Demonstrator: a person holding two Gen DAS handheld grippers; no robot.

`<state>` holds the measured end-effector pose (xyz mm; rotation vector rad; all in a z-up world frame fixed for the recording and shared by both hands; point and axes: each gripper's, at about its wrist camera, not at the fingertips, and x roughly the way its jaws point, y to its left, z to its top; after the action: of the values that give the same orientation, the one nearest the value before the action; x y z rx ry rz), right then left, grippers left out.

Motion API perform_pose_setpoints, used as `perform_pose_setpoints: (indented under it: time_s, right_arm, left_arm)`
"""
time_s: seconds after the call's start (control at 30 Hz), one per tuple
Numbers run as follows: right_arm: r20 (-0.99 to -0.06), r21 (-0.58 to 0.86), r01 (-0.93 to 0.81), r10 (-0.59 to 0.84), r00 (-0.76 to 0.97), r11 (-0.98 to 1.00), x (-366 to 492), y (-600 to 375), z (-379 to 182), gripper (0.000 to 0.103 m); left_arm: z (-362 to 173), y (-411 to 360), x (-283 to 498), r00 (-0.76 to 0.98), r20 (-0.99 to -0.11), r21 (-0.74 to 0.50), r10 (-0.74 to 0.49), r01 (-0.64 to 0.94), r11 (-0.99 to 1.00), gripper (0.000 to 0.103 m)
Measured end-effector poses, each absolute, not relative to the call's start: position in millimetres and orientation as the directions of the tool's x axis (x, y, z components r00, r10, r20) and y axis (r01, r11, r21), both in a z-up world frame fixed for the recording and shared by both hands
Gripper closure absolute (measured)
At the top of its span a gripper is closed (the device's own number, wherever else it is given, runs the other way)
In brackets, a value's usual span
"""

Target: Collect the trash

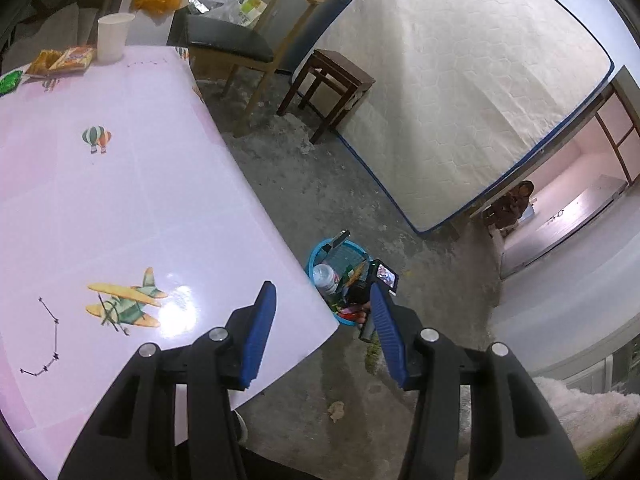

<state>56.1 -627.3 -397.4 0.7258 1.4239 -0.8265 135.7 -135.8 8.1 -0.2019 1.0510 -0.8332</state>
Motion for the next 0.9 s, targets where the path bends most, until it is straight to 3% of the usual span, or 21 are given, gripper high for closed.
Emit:
perform_pose_setpoints:
  time_s: [0.03, 0.1, 0.17, 0.37, 0.53, 0.73, 0.8, 0.9]
  right_arm:
    - [-0.998, -0.048, 0.831, -0.068, -0.012, 0.555, 55.8, -625.2, -393.1, 0.09]
    - [-0.993, -0.055, 0.803, -0.117, 0.019, 0.594, 53.2, -617.0, -378.6, 0.069]
    - [-0.986, -0.067, 0.779, -0.162, 0.045, 0.624, 50.5, -609.8, -364.8, 0.058]
    - [-0.967, -0.031, 0.764, -0.214, 0.141, 0.644, 24.3, -593.6, -323.6, 0.047]
    - [-0.937, 0.046, 0.764, -0.236, 0.256, 0.643, 5.4, -573.6, -273.8, 0.046]
    - [-0.832, 0.16, 0.679, -0.272, 0.483, 0.716, -39.0, -528.7, -183.5, 0.024]
    - [-0.792, 0.177, 0.63, -0.27, 0.548, 0.756, -51.4, -503.8, -149.9, 0.016]
    - [-0.717, 0.189, 0.553, -0.271, 0.642, 0.812, -74.1, -460.9, -100.0, 0.008]
  left_arm:
    - [8.3, -135.2, 135.1, 0.232, -0.684, -0.519, -0.691, 0.511, 0.685, 0.056]
    - [5.3, -136.8, 136.3, 0.23, -0.685, -0.521, -0.691, 0.508, 0.686, 0.056]
    - [3.9, -134.7, 135.6, 0.229, -0.685, -0.522, -0.692, 0.507, 0.685, 0.055]
    - [7.3, -123.3, 124.9, 0.262, -0.681, -0.492, -0.684, 0.528, 0.692, 0.05]
    - [13.7, -109.2, 113.0, 0.33, -0.678, -0.445, -0.657, 0.527, 0.724, 0.039]
    - [23.8, -90.3, 91.3, 0.439, -0.666, -0.354, -0.604, 0.527, 0.773, 0.02]
    - [27.4, -84.4, 82.6, 0.473, -0.663, -0.324, -0.58, 0.517, 0.792, 0.007]
    - [34.4, -76.0, 67.8, 0.551, -0.649, -0.276, -0.525, 0.473, 0.837, 0.005]
